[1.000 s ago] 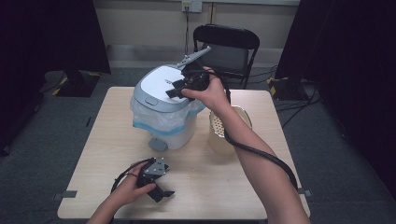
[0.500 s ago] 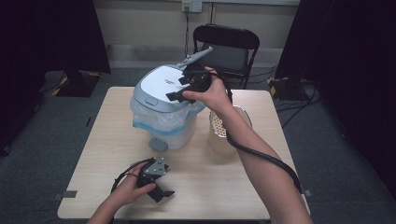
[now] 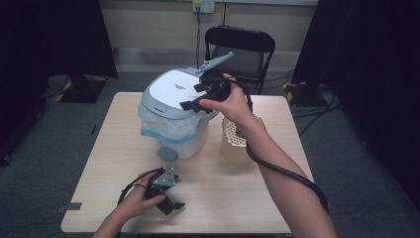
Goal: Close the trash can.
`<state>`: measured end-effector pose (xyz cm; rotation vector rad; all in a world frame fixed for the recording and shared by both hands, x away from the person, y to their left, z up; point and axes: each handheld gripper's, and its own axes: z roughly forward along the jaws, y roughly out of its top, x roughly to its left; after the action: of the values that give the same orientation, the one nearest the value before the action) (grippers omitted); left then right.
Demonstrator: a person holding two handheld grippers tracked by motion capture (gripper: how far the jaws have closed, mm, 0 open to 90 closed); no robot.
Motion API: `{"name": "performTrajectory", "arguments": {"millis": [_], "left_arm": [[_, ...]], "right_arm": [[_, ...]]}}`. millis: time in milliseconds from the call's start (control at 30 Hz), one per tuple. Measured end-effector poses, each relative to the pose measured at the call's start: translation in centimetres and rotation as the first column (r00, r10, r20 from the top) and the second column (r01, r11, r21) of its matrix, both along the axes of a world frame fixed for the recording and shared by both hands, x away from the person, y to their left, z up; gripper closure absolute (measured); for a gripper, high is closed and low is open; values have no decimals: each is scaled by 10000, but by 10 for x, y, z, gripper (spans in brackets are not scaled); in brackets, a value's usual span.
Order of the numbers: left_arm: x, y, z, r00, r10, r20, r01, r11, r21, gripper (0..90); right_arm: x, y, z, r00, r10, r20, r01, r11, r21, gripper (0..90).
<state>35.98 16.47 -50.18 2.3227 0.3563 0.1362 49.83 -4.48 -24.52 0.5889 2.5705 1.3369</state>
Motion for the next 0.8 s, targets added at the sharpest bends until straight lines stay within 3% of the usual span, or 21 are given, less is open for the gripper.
{"name": "performTrajectory", "arguments": {"millis": [800], "left_arm": [[0,0,0,10000,-9,8,9,10000,-13,0]], "right_arm": [[-20,-32,-5,9998,186,-19,-186,9998,-55,144]]}}
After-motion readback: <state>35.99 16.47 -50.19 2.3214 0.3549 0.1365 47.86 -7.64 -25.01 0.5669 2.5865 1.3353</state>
